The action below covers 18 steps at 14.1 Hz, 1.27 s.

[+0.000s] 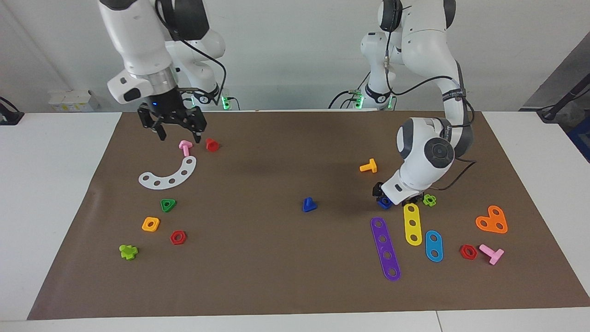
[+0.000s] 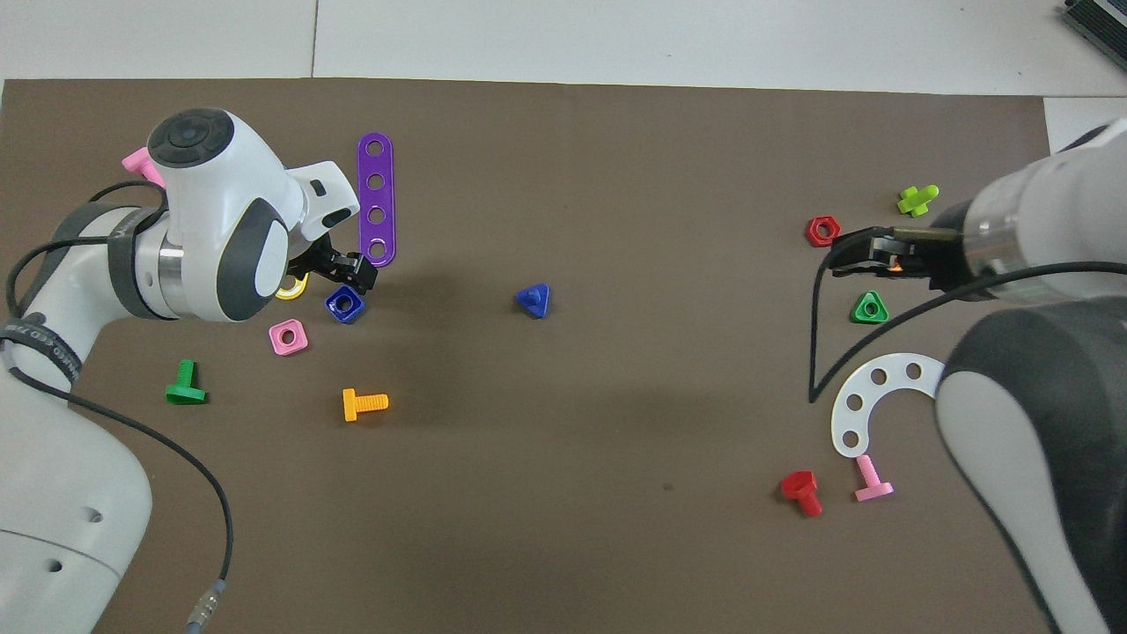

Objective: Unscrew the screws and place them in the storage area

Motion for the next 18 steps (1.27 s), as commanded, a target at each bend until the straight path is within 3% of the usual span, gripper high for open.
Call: {"op": "trace_targets", "data": {"at_steps": [1,4,7,10,13,18], "left_arm": [[0.073,-0.116,-0.006,-0.029,-0.015,0.003,0.019,1.00],[0.149,-0.209,-0.006,-0.022,-0.011,-0.044,0.019,1.00],[0.166,-0.280,0.006,-0.001,0.043,-0.170,0.011,1.00],[0.179,-0.396,0.009,-0.002,0.070,-0.268,-0.007,1.00],[0.187,-0.450,0.008,-0.007,0.075,-0.342,-0.063,1.00],[0.170,-0.469,-0.001,-0.018,0.150,-0.356,-0.101,1.00]], "right_arm": [[0.117,0.131,0.002,0.036,-0.005,0.117,0.192,1.00],[0.237,0.306,0.002,0.127,-0.003,0.243,0.348,1.00],[0.292,0.391,0.003,0.133,0.014,0.450,0.399,1.00],[0.378,0.519,0.002,0.145,-0.015,0.510,0.416,1.00],[0.391,0.569,0.005,0.147,-0.112,0.581,0.412,0.98],[0.392,0.570,0.003,0.101,-0.120,0.588,0.346,0.43]]}}
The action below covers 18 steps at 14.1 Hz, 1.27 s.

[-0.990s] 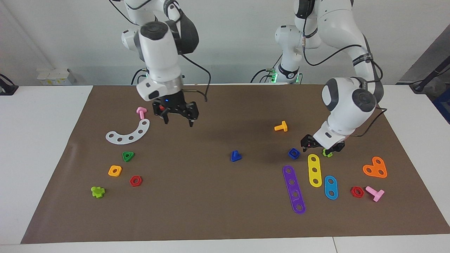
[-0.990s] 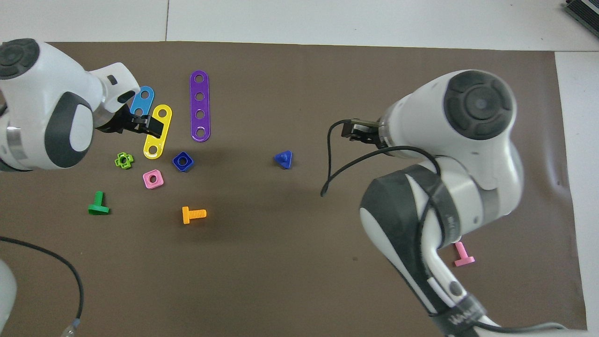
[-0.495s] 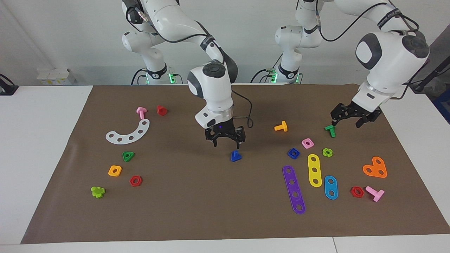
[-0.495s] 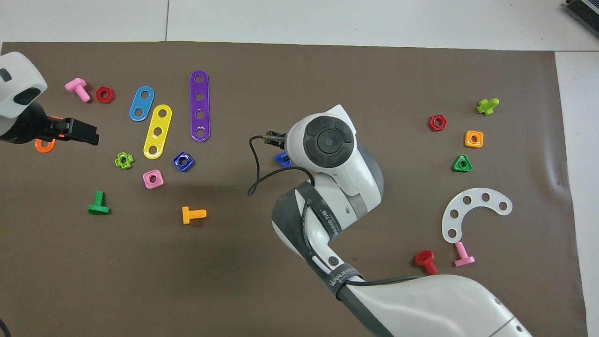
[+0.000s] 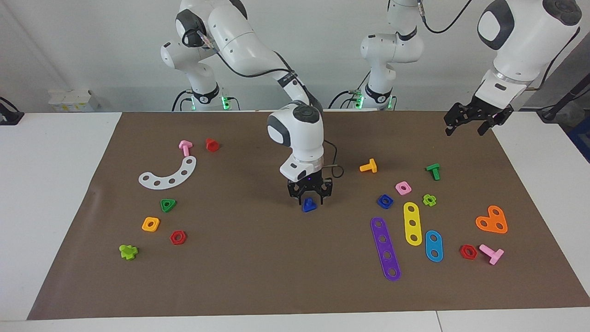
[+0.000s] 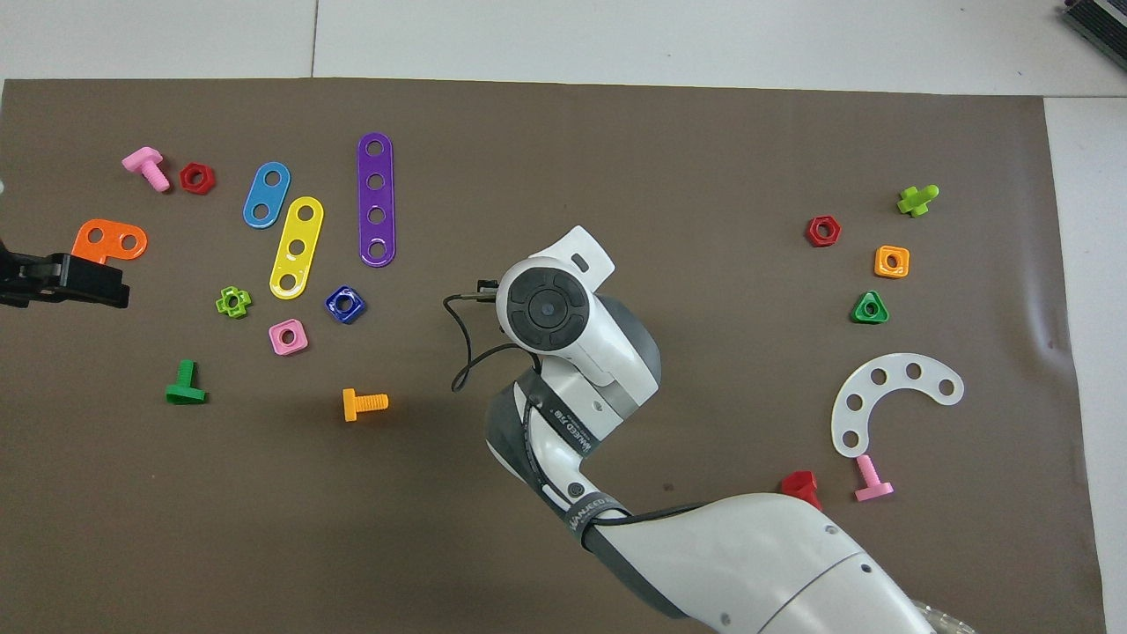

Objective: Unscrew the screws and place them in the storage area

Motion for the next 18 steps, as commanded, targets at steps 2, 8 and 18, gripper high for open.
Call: {"op": "trace_targets", "data": {"at_steps": [2,8,18], "left_arm": [[-0.009,-0.017,-0.006,-0.023,0.032,0.004,-0.027,1.00],[-0.006,-0.020,-0.006,-0.028,0.032,0.012,0.045,1.00],[0.006,-0.018,0.002,-0.025,0.032,0.026,0.102,1.00]], "right_arm": [[-0.005,-0.002,0.002,-0.019,-0.016,0.004,-0.029,0.42],[0.000,-0.009,-0.001,-0.021,-0.019,0.004,-0.049,0.00],[-0.161,-0.280,-0.018,-0.120,-0.014,-0.194,-0.121,0.00]]}}
